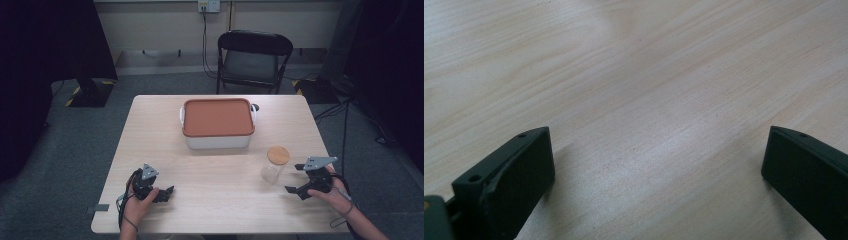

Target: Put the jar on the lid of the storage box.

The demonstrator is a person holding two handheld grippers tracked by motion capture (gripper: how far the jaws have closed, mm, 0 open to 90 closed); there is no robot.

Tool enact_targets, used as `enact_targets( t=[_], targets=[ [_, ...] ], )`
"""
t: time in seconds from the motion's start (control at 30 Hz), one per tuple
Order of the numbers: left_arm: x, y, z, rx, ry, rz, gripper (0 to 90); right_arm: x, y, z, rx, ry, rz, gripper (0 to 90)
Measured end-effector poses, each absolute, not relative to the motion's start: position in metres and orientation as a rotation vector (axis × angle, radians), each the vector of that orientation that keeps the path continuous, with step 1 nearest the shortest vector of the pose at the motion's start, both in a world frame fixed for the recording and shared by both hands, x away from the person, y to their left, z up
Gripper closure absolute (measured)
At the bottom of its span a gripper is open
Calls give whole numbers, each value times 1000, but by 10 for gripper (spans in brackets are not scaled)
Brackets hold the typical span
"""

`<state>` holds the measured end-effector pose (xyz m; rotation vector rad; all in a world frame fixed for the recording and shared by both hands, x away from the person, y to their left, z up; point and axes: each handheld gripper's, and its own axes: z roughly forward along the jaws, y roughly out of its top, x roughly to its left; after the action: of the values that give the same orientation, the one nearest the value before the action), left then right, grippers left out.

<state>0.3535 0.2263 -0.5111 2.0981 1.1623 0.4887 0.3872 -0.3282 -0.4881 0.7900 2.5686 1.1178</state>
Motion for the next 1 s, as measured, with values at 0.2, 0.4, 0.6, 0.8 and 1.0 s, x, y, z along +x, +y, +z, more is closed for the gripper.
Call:
enact_targets(
  t=[0.2, 0.4, 0.6, 0.8, 1.0],
  targets=[
    [354, 226, -511, 2098, 1162, 489, 1, 388, -327, -484, 784, 2564, 1130, 11],
    [354, 226, -511, 2098, 1162, 489, 1, 390, -324, -482, 779, 2565, 1134, 12],
    [354, 226, -511, 2098, 1162, 489, 1, 392, -323, -480, 777, 2561, 1138, 12],
    [354, 226, -511, 2098, 1162, 489, 1, 393, -322, -478, 773, 2562, 1143, 11],
    [354, 226, -511, 2098, 1162, 489, 1, 394, -319, -478, 765, 2564, 1148, 11]
  ],
)
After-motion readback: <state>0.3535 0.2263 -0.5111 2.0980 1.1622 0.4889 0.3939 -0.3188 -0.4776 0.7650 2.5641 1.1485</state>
